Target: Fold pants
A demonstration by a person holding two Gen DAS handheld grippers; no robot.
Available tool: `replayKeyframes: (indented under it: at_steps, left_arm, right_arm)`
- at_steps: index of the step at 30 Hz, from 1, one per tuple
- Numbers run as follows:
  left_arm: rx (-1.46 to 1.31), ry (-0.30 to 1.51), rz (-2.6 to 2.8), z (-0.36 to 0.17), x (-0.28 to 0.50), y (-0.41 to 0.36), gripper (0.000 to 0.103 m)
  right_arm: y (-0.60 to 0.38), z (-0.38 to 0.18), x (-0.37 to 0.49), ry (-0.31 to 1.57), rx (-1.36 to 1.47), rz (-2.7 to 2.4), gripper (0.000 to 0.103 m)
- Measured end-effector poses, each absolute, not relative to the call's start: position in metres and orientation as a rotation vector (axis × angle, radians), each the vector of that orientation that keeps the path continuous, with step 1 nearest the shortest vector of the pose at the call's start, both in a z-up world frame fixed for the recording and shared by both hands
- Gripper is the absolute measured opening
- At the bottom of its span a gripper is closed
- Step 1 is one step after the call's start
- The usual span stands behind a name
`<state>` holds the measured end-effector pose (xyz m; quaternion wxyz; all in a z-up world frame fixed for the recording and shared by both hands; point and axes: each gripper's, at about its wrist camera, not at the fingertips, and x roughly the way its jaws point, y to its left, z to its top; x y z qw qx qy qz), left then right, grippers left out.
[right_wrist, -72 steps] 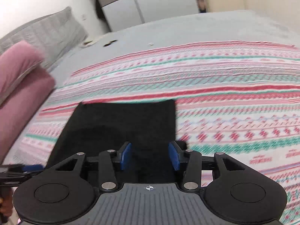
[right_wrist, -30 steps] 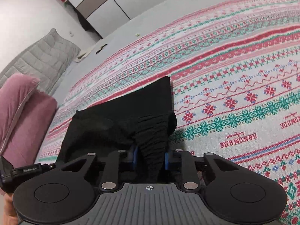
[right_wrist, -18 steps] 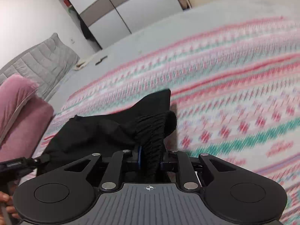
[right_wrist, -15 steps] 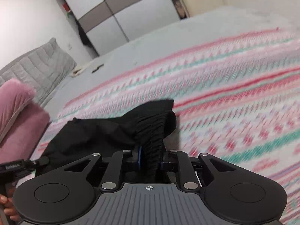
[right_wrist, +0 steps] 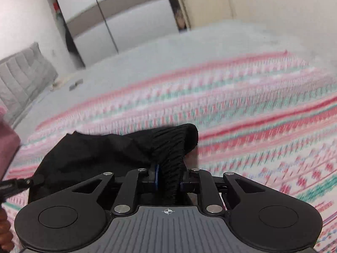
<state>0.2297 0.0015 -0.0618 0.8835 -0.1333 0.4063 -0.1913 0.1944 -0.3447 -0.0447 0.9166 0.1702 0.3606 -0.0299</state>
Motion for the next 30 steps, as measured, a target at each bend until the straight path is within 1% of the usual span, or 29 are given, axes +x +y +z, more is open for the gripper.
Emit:
replayKeyframes:
  at_steps: [1,2,3,4,6,8,9,11,13,14,15,16,17,18,21,24,25,27,29,30]
  left_arm:
    - [-0.257,0.844,-0.394,-0.063,0.230,0.001,0.031]
    - [-0.248,0.841,-0.394,-0.062,0.229,0.000,0.031]
    - [-0.248,0.840,-0.393,-0.063,0.230,0.001,0.031]
    - [-0.250,0.840,-0.393,-0.063,0.231,0.002,0.031]
    - [-0.249,0.840,-0.391,-0.066,0.232,0.002,0.031]
    - [-0.250,0.843,-0.388,-0.069,0.231,0.003,0.031]
    - [-0.247,0.849,-0.399,-0.070,0.231,0.004,0.032]
    - [-0.248,0.876,-0.425,-0.067,0.226,-0.002,0.033]
    - [-0.250,0.872,-0.427,-0.067,0.223,0.001,0.034]
    - [-0.244,0.861,-0.426,-0.067,0.222,0.002,0.032]
    - [-0.241,0.853,-0.423,-0.065,0.220,0.002,0.032]
    - [-0.234,0.841,-0.415,-0.062,0.217,0.003,0.031]
    - [-0.221,0.828,-0.405,-0.059,0.214,0.002,0.031]
    - [-0.209,0.814,-0.396,-0.057,0.212,0.001,0.031]
    - [-0.190,0.793,-0.386,-0.053,0.209,0.000,0.031]
    - [-0.147,0.791,-0.387,-0.055,0.206,-0.007,0.031]
    - [-0.126,0.794,-0.376,-0.056,0.205,-0.010,0.032]
    - [-0.070,0.788,-0.364,-0.055,0.202,-0.016,0.032]
    - [-0.046,0.781,-0.354,-0.053,0.202,-0.018,0.032]
    - [-0.043,0.780,-0.349,-0.051,0.200,-0.018,0.032]
  right_arm:
    - [-0.347,-0.051,0.198,0.775,0.379,-0.073,0.023]
    - [-0.351,-0.054,0.200,0.786,0.406,-0.071,0.030]
    - [-0.354,-0.057,0.201,0.795,0.433,-0.060,0.035]
    - [-0.358,-0.058,0.202,0.799,0.454,-0.056,0.037]
    - [-0.364,-0.060,0.204,0.814,0.503,-0.059,0.045]
    - [-0.370,-0.064,0.204,0.814,0.553,-0.051,0.046]
    - [-0.371,-0.065,0.204,0.809,0.575,-0.040,0.049]
    - [-0.372,-0.066,0.203,0.800,0.588,-0.029,0.050]
    - [-0.369,-0.068,0.204,0.789,0.564,-0.029,0.050]
    - [-0.365,-0.066,0.204,0.781,0.523,-0.025,0.044]
    - [-0.359,-0.065,0.204,0.773,0.481,-0.020,0.034]
    - [-0.354,-0.063,0.204,0.758,0.454,-0.018,0.030]
    - [-0.348,-0.058,0.203,0.733,0.437,-0.014,0.023]
    - [-0.343,-0.052,0.201,0.703,0.420,-0.012,0.021]
    - [-0.331,-0.037,0.195,0.628,0.373,0.000,0.020]
    - [-0.334,-0.043,0.201,0.669,0.380,-0.024,0.020]
    - [-0.335,-0.051,0.205,0.717,0.369,-0.051,0.021]
    - [-0.336,-0.064,0.209,0.760,0.346,-0.098,0.037]
    - [-0.338,-0.062,0.209,0.759,0.361,-0.103,0.041]
    - [-0.337,-0.058,0.209,0.761,0.365,-0.121,0.050]
